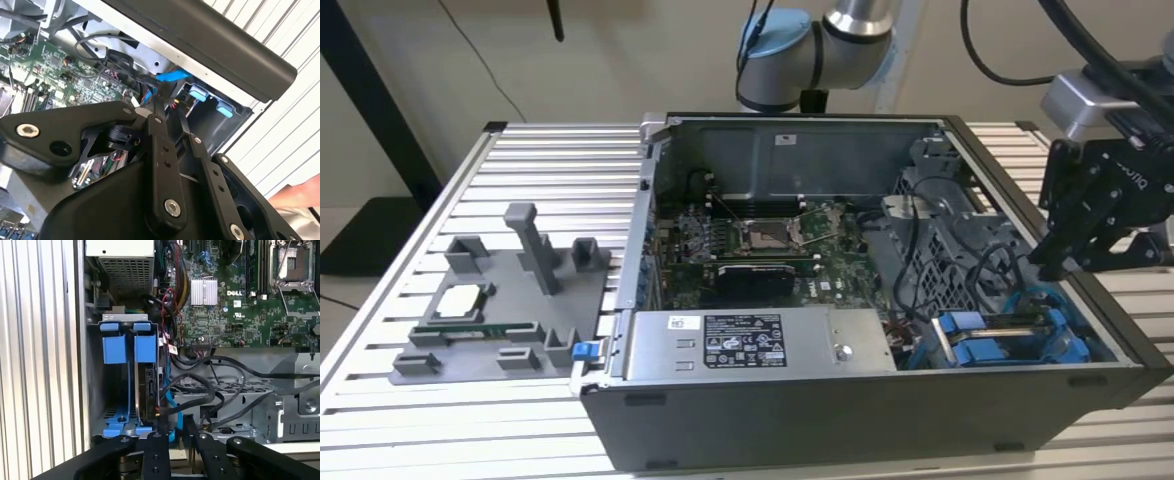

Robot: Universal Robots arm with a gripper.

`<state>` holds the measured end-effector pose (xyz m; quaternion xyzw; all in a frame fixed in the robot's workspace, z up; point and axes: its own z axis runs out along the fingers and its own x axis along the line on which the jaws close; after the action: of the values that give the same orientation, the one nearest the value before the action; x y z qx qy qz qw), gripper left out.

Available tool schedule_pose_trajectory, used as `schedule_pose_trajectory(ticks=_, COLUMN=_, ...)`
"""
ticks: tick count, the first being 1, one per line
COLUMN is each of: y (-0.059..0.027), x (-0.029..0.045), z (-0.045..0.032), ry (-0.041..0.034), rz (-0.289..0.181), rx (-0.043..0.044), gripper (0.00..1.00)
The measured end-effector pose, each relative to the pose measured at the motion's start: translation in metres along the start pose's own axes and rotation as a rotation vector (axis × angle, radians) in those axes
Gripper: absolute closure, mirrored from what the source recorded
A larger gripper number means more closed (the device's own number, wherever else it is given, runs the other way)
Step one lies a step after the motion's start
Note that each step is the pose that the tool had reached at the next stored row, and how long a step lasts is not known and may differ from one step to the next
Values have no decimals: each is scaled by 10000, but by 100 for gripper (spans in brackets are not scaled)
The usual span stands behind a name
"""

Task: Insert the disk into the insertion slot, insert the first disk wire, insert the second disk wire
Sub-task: 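Insert the second disk wire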

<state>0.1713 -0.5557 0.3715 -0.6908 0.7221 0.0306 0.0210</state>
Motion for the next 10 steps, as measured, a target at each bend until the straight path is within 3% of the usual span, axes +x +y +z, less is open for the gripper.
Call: schedule_pose_trajectory(ticks=10, y=-131, x=-19, z=11, ry=1, rz=-2, rx=-45, gripper=0)
